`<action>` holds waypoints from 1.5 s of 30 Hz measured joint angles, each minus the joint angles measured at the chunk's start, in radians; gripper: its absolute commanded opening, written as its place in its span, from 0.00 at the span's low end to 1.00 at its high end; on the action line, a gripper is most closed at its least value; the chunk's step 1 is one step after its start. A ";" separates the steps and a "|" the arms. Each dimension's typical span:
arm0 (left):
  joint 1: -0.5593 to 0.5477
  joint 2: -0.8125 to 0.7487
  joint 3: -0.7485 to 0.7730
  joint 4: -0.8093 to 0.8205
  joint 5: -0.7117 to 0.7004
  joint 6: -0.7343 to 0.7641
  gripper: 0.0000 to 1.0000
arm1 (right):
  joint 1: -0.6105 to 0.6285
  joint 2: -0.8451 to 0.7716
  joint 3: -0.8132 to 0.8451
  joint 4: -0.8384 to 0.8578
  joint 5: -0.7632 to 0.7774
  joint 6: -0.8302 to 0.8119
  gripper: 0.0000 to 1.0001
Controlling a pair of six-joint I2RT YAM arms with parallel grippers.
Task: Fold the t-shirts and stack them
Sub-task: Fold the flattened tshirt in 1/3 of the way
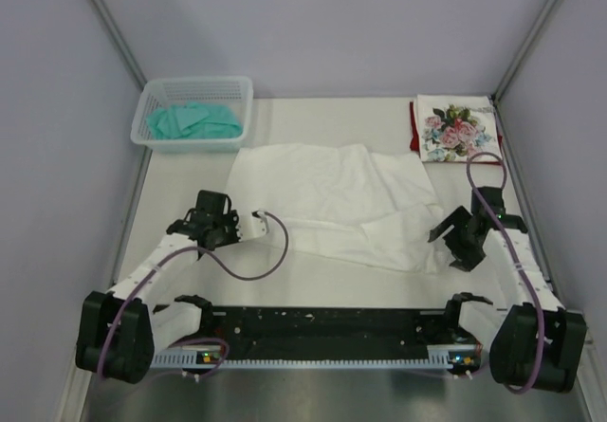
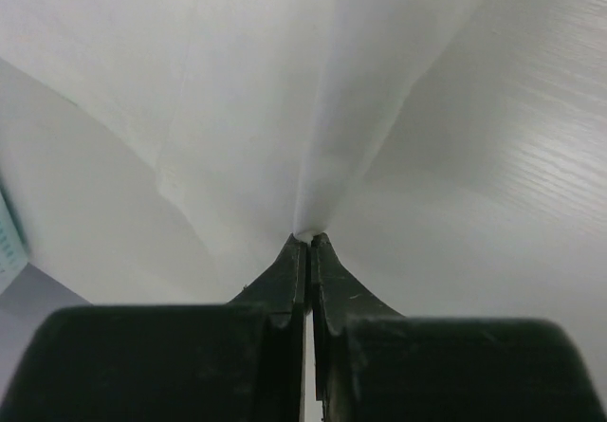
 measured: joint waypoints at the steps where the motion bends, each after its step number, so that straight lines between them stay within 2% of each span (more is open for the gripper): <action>1: 0.001 -0.009 0.000 -0.023 0.012 -0.004 0.00 | 0.000 0.000 0.001 -0.029 0.009 0.018 0.86; 3: 0.001 -0.016 -0.005 -0.048 0.023 -0.008 0.00 | 0.000 -0.006 0.014 -0.095 0.034 0.048 0.87; 8: 0.001 -0.018 -0.032 -0.063 0.021 -0.011 0.00 | 0.001 -0.153 0.055 -0.198 0.036 0.164 0.77; 12: 0.001 -0.018 -0.032 -0.067 0.019 -0.016 0.00 | 0.003 -0.260 -0.034 -0.222 0.010 0.262 0.70; 16: 0.001 -0.018 -0.032 -0.070 0.019 -0.024 0.00 | 0.003 -0.269 -0.148 -0.214 0.003 0.334 0.64; 22: 0.001 -0.017 -0.032 -0.072 0.019 -0.030 0.00 | 0.003 -0.225 -0.194 -0.116 0.000 0.385 0.54; 25: 0.001 -0.016 -0.028 -0.074 0.018 -0.035 0.00 | 0.003 -0.198 -0.219 -0.068 0.005 0.402 0.39; 29: 0.001 -0.011 -0.014 -0.077 0.002 -0.052 0.00 | 0.003 -0.180 -0.219 -0.063 0.032 0.404 0.00; 32: 0.001 -0.004 0.009 -0.084 -0.019 -0.075 0.00 | 0.003 -0.161 -0.201 -0.044 0.057 0.381 0.00; 36: 0.001 -0.004 0.081 -0.128 -0.035 -0.114 0.00 | 0.003 -0.145 -0.095 -0.049 0.076 0.294 0.00; 45: 0.001 -0.056 0.395 -0.330 -0.061 -0.166 0.00 | 0.005 -0.219 0.431 -0.128 0.022 0.002 0.00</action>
